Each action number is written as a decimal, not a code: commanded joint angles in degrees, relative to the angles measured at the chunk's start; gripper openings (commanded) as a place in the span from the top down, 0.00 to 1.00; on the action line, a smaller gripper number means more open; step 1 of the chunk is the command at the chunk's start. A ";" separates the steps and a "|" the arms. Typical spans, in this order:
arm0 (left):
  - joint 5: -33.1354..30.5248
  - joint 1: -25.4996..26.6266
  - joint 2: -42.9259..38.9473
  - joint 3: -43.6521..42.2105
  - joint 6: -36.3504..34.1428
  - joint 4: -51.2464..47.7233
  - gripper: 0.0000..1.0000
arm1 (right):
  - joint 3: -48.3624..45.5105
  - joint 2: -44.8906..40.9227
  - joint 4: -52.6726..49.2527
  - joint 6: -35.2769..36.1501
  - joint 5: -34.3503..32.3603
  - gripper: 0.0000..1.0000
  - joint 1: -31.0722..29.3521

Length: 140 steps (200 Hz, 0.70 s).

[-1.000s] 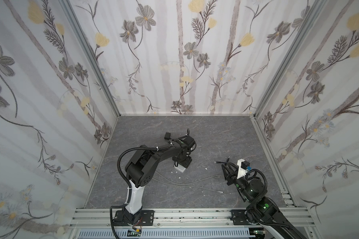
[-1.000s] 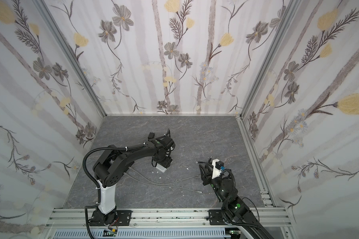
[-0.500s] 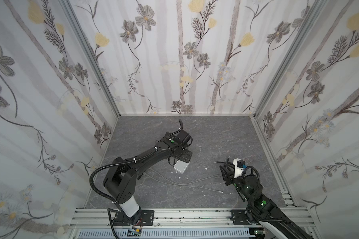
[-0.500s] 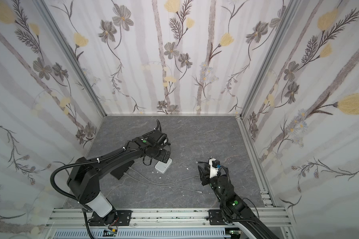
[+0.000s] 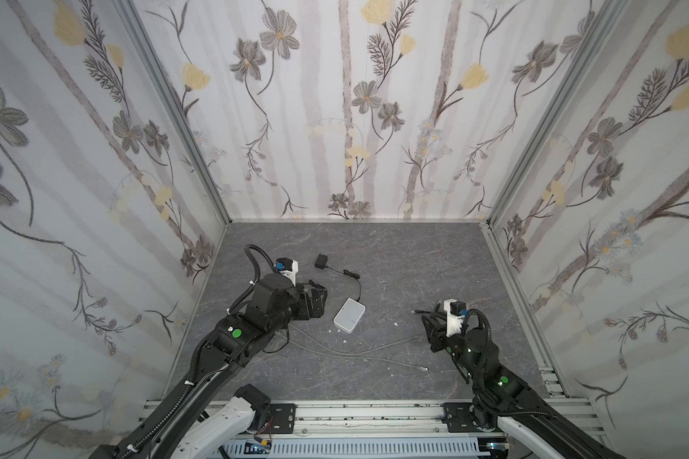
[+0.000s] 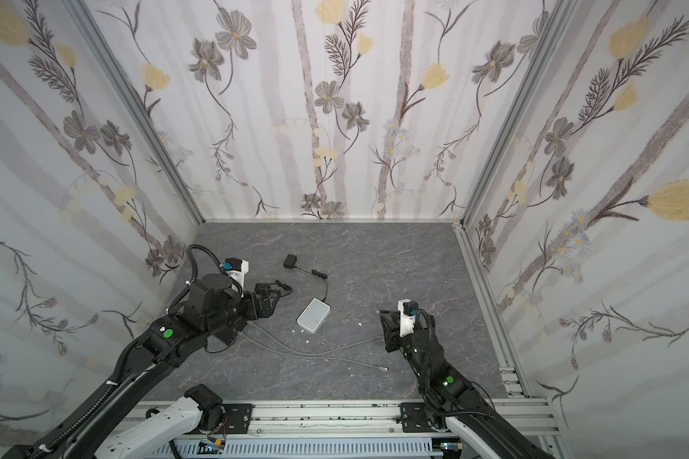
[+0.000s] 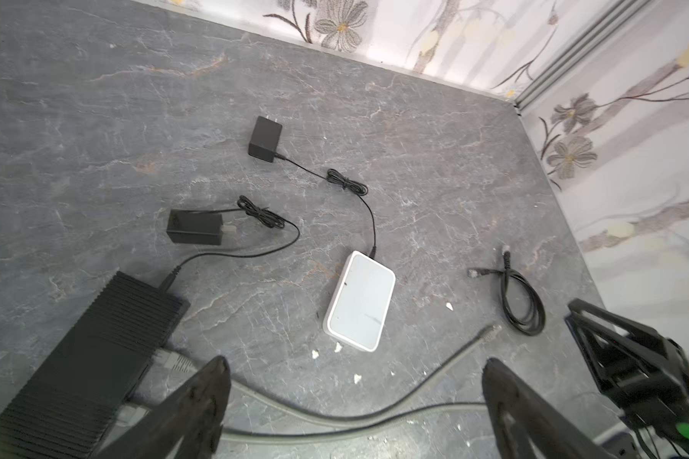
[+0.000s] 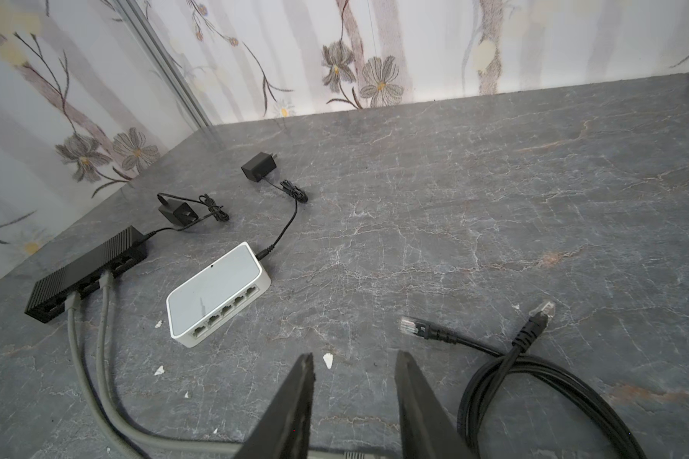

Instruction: Insert the plug into the switch port

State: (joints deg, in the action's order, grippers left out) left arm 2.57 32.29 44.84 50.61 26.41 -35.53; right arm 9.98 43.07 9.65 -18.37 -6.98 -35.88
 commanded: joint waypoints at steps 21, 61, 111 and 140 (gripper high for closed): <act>8.75 -0.04 -6.99 -1.22 -0.76 -13.81 0.00 | 16.04 22.30 -8.51 0.41 5.66 0.61 0.50; 6.08 2.13 -15.08 -2.96 -0.20 -12.90 0.00 | 39.62 42.39 -31.27 12.19 1.56 0.59 0.71; 6.62 2.23 -15.39 -2.94 -1.02 -12.52 0.00 | 44.74 51.82 -44.24 23.90 -13.06 0.65 0.70; 6.35 2.26 -15.87 -3.13 -1.23 -12.19 0.00 | 45.59 55.21 -45.04 28.48 -9.32 0.73 1.15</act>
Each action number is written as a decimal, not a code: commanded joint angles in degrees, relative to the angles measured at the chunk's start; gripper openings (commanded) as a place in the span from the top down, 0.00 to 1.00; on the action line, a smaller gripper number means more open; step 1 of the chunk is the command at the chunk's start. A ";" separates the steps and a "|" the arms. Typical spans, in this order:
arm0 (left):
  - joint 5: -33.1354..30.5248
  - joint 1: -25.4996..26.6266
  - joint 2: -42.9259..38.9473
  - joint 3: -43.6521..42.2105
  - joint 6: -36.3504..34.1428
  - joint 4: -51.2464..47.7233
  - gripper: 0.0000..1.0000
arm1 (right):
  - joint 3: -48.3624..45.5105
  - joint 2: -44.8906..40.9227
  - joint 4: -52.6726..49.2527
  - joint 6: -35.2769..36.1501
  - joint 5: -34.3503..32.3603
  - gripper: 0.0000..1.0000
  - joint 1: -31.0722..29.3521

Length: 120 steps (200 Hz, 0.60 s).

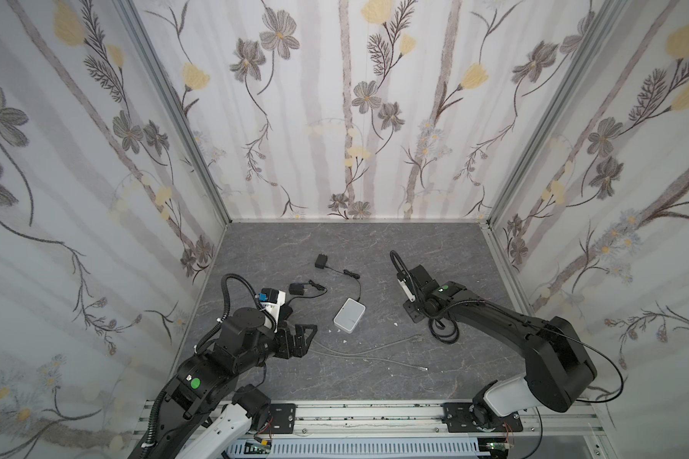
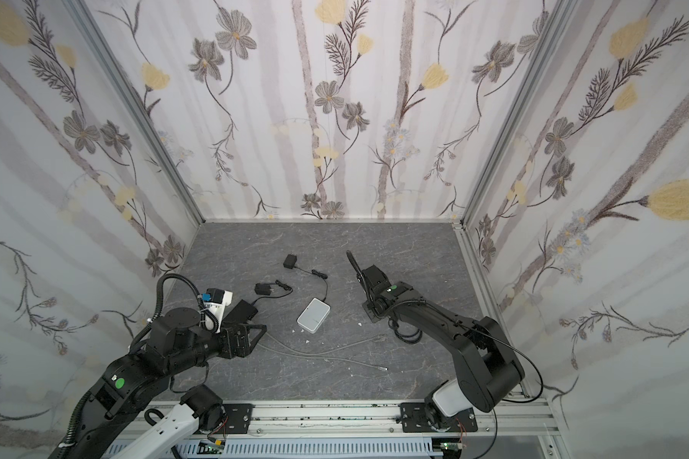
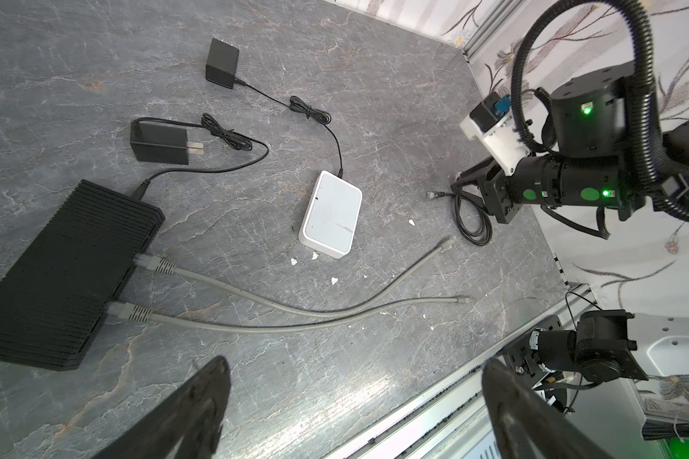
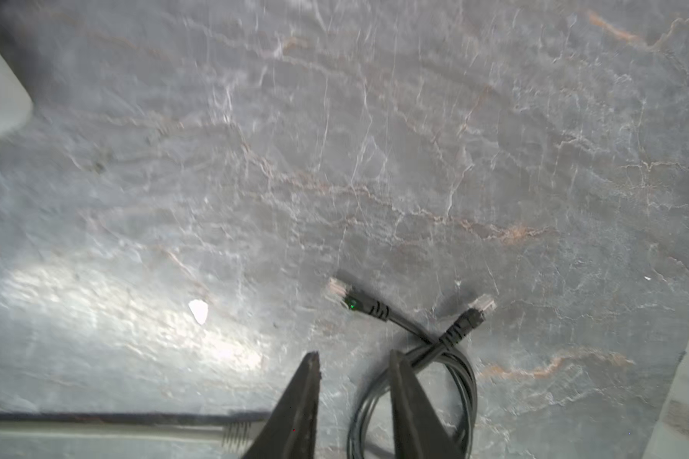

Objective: Insert the plug into the switch port
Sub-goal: 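Grasp the black ethernet plug with the right gripper while the left withdraws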

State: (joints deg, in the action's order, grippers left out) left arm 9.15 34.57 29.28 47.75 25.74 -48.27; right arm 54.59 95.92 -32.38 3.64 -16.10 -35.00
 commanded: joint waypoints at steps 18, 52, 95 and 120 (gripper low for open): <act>-0.10 0.04 -0.82 -0.47 -0.35 1.09 0.00 | 1.90 4.79 -2.84 8.11 0.87 0.75 0.92; 0.47 0.01 -1.24 -0.73 -0.50 1.71 0.00 | 2.42 7.69 -2.21 9.23 0.11 0.76 2.45; 1.07 -0.19 -0.68 -1.09 -0.47 2.47 0.00 | 3.54 11.01 0.09 10.38 -2.66 0.76 2.93; 1.59 -0.20 0.55 -1.08 -0.57 2.36 0.00 | 4.88 13.22 1.32 11.25 -3.21 0.76 3.18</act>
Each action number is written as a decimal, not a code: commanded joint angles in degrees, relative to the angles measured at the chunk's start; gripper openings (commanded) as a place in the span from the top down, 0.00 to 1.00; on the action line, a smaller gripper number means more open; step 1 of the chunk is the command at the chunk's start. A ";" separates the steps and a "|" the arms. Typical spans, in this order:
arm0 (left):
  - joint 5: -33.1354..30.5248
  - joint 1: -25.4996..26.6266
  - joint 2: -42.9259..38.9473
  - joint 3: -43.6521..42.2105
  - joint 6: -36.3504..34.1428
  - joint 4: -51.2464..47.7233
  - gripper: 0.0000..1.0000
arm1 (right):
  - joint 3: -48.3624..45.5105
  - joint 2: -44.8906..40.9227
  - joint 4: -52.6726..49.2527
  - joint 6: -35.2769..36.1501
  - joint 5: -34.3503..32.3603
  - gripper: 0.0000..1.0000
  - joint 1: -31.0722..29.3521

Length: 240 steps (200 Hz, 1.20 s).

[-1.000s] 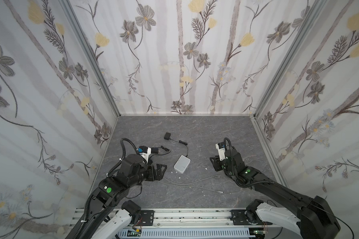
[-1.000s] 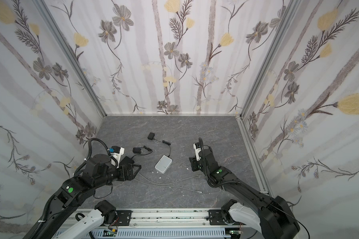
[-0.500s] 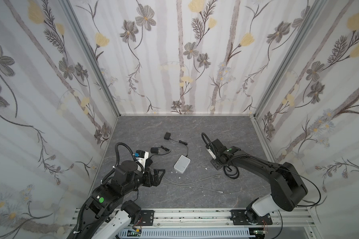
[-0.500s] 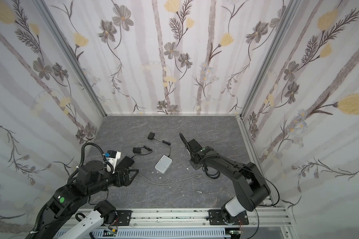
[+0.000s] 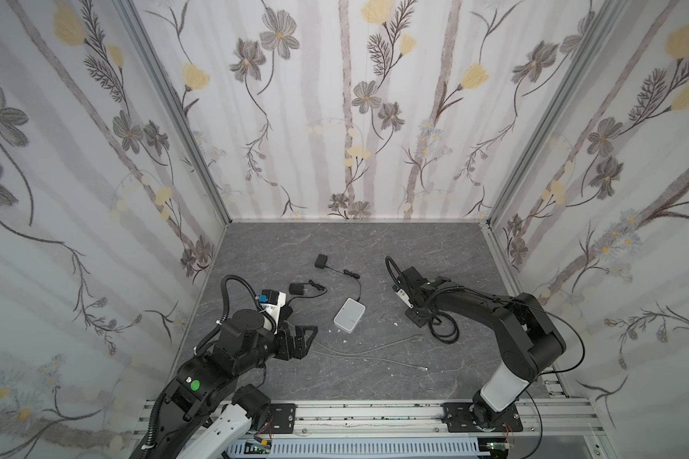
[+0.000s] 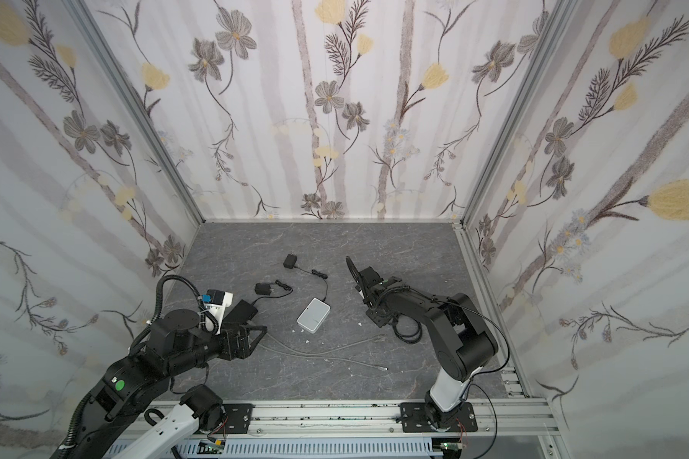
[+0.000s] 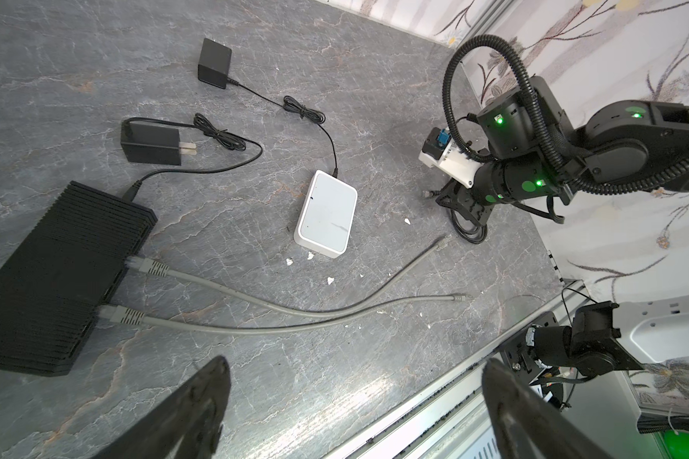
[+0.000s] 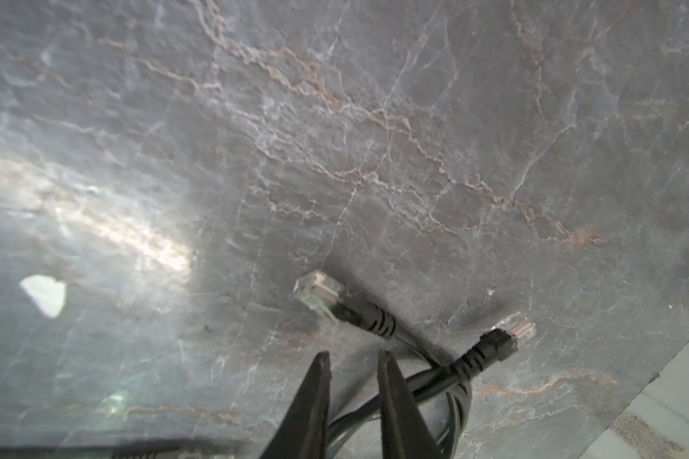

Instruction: Insert the plug into the switch port

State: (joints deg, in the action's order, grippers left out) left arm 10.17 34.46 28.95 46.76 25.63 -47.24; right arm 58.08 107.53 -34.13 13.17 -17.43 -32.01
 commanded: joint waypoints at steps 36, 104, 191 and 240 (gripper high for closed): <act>1.83 -0.22 3.13 -0.06 -0.82 1.75 0.00 | 5.05 4.66 3.42 3.15 -0.63 0.76 0.55; 0.65 -0.61 3.93 -0.21 -0.41 1.37 0.00 | 16.79 14.20 1.29 1.58 13.25 0.90 0.56; 0.03 -0.66 3.75 -0.11 -0.47 1.29 0.00 | 21.63 13.97 4.33 -4.70 15.82 0.74 0.63; 0.71 -1.28 3.44 -0.28 -0.33 1.82 0.00 | 14.51 10.19 9.34 -5.74 12.72 0.74 0.62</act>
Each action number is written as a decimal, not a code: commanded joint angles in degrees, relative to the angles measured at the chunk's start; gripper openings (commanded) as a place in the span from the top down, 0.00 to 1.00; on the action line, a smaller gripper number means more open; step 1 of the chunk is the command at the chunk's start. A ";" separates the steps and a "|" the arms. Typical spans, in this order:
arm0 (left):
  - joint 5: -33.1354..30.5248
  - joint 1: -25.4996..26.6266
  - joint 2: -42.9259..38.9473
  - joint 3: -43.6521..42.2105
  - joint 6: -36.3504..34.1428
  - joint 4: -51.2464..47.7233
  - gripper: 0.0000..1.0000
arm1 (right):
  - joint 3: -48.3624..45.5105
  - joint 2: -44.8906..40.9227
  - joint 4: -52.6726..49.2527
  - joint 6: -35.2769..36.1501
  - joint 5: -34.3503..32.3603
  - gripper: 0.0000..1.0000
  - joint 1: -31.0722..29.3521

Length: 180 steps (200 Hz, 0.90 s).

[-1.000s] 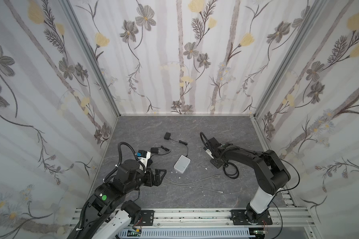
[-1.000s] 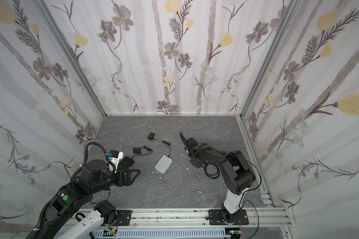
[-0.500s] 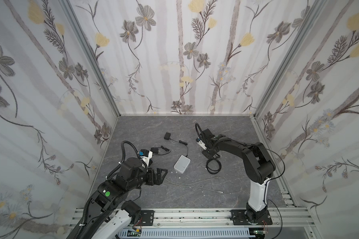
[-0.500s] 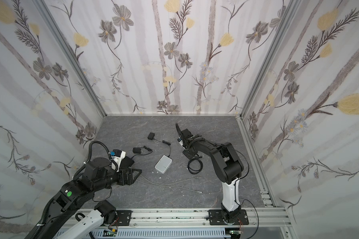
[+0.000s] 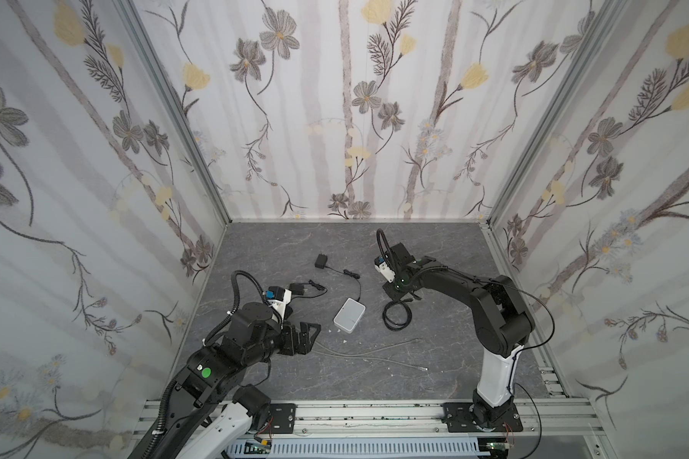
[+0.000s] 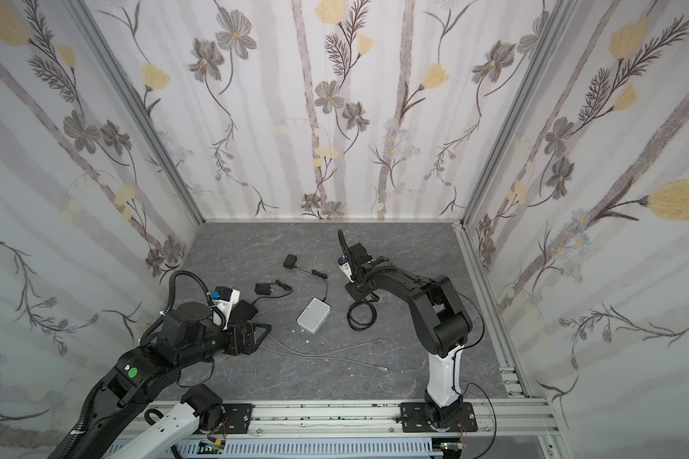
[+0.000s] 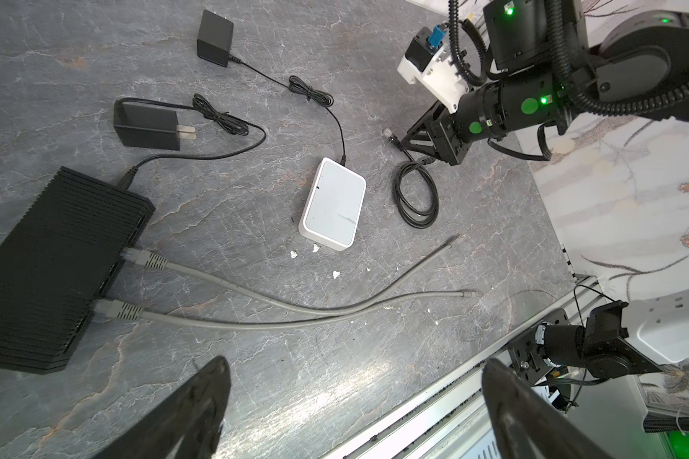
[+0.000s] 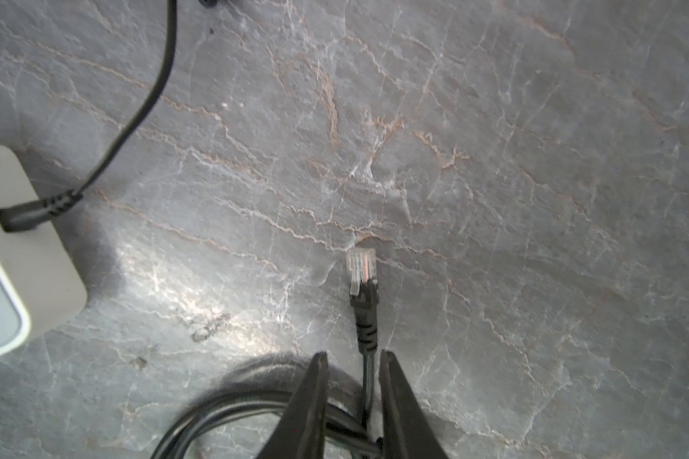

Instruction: Insert the plug into the switch port

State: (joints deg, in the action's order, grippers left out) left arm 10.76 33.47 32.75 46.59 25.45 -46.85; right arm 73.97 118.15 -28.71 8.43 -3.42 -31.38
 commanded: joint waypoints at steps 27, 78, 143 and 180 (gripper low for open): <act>0.64 -0.35 -0.32 -0.18 -0.23 1.59 0.00 | -1.11 1.08 4.49 -1.98 -1.59 0.75 -0.35; 0.40 -0.42 -1.03 -0.36 -0.14 1.60 0.00 | -0.60 3.85 5.86 -2.68 -6.54 0.75 -0.53; 0.53 -0.36 -0.75 -0.42 -0.05 1.61 0.00 | -1.91 4.84 6.63 -2.57 -4.28 0.90 -0.78; 0.75 -0.36 -0.17 -0.63 -0.04 1.80 0.00 | -3.61 0.13 7.64 -1.54 0.61 0.99 -0.73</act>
State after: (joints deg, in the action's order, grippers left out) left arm 11.18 33.15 32.18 46.17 25.47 -46.41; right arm 71.02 120.73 -19.94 6.48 -7.46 -32.01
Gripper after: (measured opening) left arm 0.997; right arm 0.087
